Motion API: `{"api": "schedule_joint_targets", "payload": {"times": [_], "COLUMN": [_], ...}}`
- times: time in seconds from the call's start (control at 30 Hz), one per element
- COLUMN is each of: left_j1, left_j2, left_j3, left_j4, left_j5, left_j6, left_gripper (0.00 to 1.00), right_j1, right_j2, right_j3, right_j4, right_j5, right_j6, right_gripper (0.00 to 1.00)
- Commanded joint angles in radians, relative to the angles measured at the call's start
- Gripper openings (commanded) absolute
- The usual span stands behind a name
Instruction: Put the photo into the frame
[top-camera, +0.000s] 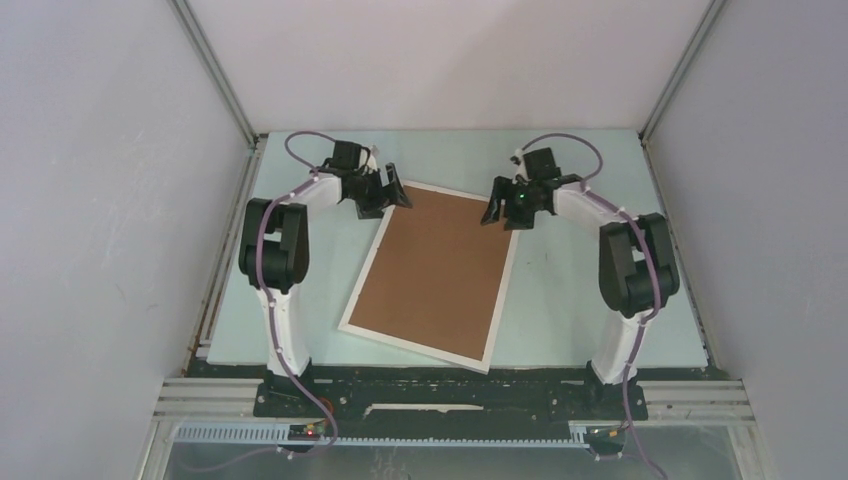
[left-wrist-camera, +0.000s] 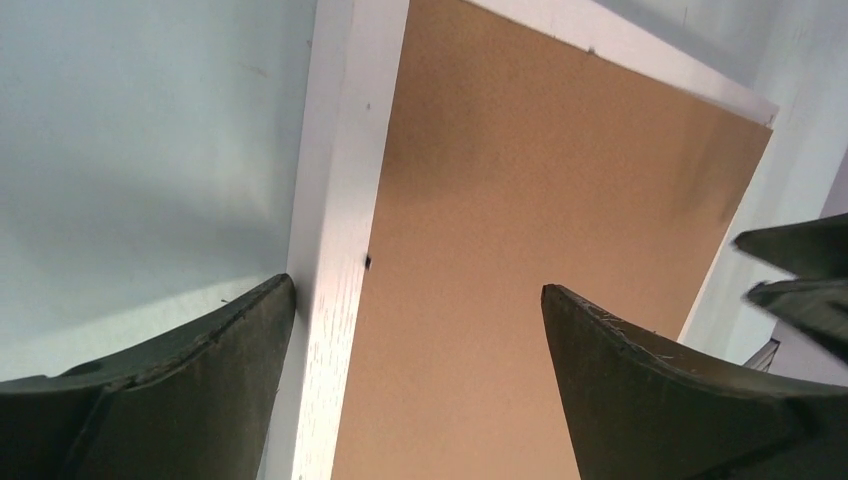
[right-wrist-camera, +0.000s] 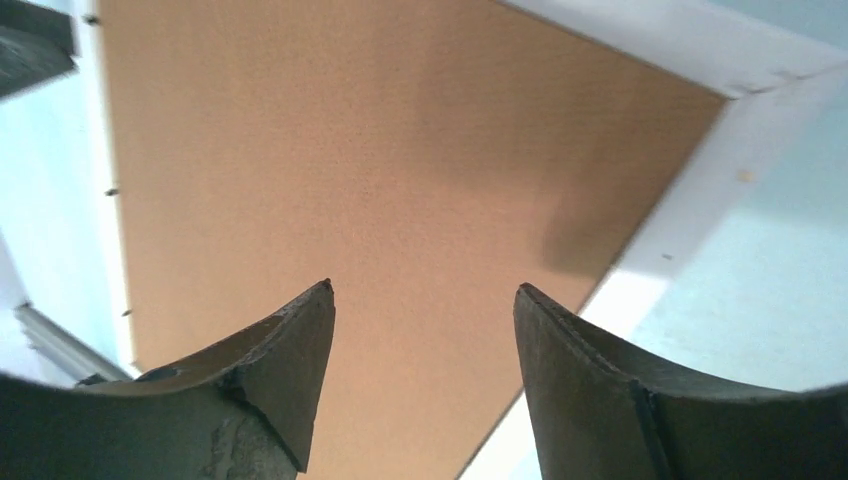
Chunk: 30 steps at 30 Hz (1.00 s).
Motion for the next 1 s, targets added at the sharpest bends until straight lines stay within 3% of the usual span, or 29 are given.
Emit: {"api": "schedule_joint_targets", "payload": {"times": [0.0,0.17,0.27,0.5,0.63,0.73,0.87,0.97], "left_j1": [-0.010,-0.009,-0.018,-0.172,-0.279,-0.322,-0.356,-0.394], "left_j2": [-0.127,-0.187,-0.246,-0.387,-0.395,-0.340,-0.224,-0.173], "left_j3": [0.061,0.032,-0.047,-0.090,-0.064,0.015,0.181,0.246], "left_j4": [-0.123,-0.174,-0.166,-0.220,-0.229,-0.237,-0.308,-0.337], "left_j5": [-0.067,-0.110,-0.140,-0.428,-0.492,-0.454,-0.398,-0.390], "left_j6": [0.059,0.062,0.053,0.067,0.070,0.085,0.101,0.145], "left_gripper": [0.96,1.00,1.00,0.99,0.96,0.90,0.85,0.89], "right_j1": [-0.089,-0.194,-0.235,-0.240,-0.162,-0.073,0.078,0.069], "right_j2": [-0.130,-0.183,-0.204,-0.206,-0.174,-0.167,-0.194,-0.229], "right_j3": [-0.020,-0.175,-0.304,-0.562,-0.653,-0.724,-0.747,-0.759], "right_j4": [0.029,0.070,0.204,0.543,0.747,0.947,1.043,1.028], "right_j5": [-0.146,-0.170,-0.267,-0.409,-0.444,-0.445,-0.393,-0.397], "right_j6": [0.042,0.120,0.188,0.391,0.536,0.670,0.738,0.722], "right_gripper": [0.77,0.81,0.82,0.78,0.68,0.57,0.58,0.61]}}
